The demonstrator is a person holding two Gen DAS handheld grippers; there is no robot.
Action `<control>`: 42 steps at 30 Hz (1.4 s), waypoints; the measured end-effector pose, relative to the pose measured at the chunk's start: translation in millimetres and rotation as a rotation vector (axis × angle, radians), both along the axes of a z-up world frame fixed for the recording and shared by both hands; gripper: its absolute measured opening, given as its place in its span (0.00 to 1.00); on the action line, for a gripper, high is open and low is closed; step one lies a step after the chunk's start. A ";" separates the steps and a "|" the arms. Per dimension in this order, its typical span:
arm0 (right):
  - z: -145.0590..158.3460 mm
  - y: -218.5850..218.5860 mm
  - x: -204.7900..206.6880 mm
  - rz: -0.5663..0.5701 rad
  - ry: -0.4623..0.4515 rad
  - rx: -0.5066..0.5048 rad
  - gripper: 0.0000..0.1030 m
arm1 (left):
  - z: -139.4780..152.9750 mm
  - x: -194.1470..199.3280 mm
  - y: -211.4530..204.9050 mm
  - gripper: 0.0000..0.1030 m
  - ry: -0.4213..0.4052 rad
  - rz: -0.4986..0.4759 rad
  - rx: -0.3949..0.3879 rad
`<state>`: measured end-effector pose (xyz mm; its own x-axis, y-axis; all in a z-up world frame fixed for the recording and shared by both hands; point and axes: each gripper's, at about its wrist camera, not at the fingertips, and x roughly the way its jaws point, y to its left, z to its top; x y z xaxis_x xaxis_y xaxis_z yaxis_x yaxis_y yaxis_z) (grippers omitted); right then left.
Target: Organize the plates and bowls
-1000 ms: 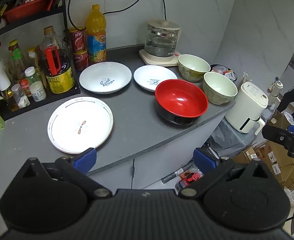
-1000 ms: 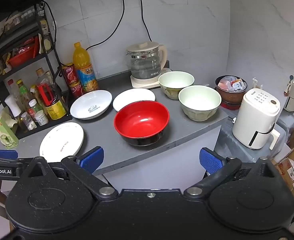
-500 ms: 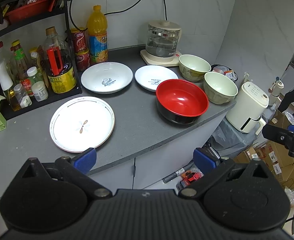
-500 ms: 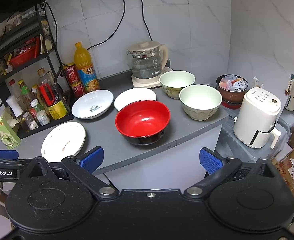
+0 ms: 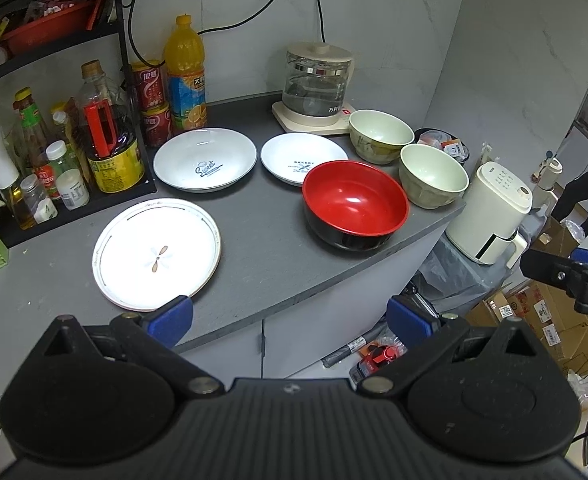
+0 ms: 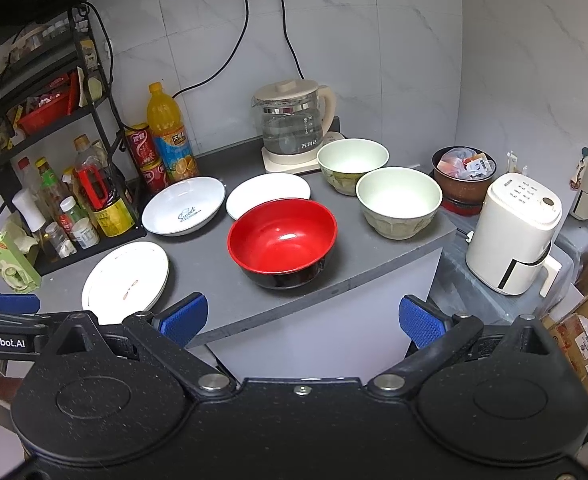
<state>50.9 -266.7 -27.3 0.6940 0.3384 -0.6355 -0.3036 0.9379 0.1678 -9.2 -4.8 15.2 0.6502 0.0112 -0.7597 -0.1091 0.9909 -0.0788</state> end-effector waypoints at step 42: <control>-2.1 -23.8 22.3 0.028 0.039 0.054 1.00 | 5.9 7.2 -9.1 0.99 0.033 0.059 -0.034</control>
